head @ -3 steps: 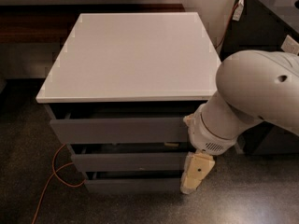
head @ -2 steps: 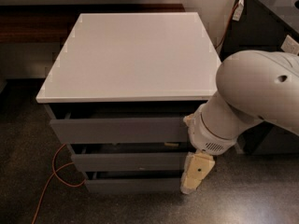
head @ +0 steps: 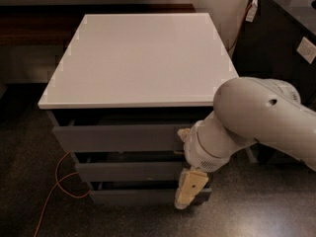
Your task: Pick green can from middle drawer and place on counter
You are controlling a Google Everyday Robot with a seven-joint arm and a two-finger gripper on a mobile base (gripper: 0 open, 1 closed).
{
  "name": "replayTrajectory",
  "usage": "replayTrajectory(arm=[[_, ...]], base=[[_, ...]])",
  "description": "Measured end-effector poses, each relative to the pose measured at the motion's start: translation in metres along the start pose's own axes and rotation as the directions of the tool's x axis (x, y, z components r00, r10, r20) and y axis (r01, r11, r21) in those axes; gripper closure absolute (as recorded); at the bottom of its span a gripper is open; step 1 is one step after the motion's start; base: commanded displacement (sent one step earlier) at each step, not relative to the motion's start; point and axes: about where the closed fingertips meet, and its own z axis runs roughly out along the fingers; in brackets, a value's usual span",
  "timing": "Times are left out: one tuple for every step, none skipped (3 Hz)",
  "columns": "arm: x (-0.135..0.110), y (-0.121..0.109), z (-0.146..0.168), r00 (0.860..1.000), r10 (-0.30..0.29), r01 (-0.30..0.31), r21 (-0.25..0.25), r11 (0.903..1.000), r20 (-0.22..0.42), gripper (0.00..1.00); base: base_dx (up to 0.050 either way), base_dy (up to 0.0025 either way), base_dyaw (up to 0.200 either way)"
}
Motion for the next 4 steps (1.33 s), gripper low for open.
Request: replayTrajectory(arm=[[-0.015,0.005,0.027,0.999,-0.034,0.034,0.004,0.9994,0.043,0.00],[-0.029,0.012,0.055,0.995,-0.065,0.065,-0.002,0.9979,0.071,0.00],[-0.040,0.021,0.093,0.990,-0.088,0.090,-0.012,0.9959,0.114,0.00],[-0.046,0.028,0.121,0.985,-0.109,0.114,-0.025,0.9932,0.136,0.00]], base=[[0.000,0.00000,0.000],[0.000,0.00000,0.000],[0.000,0.00000,0.000],[0.000,0.00000,0.000]])
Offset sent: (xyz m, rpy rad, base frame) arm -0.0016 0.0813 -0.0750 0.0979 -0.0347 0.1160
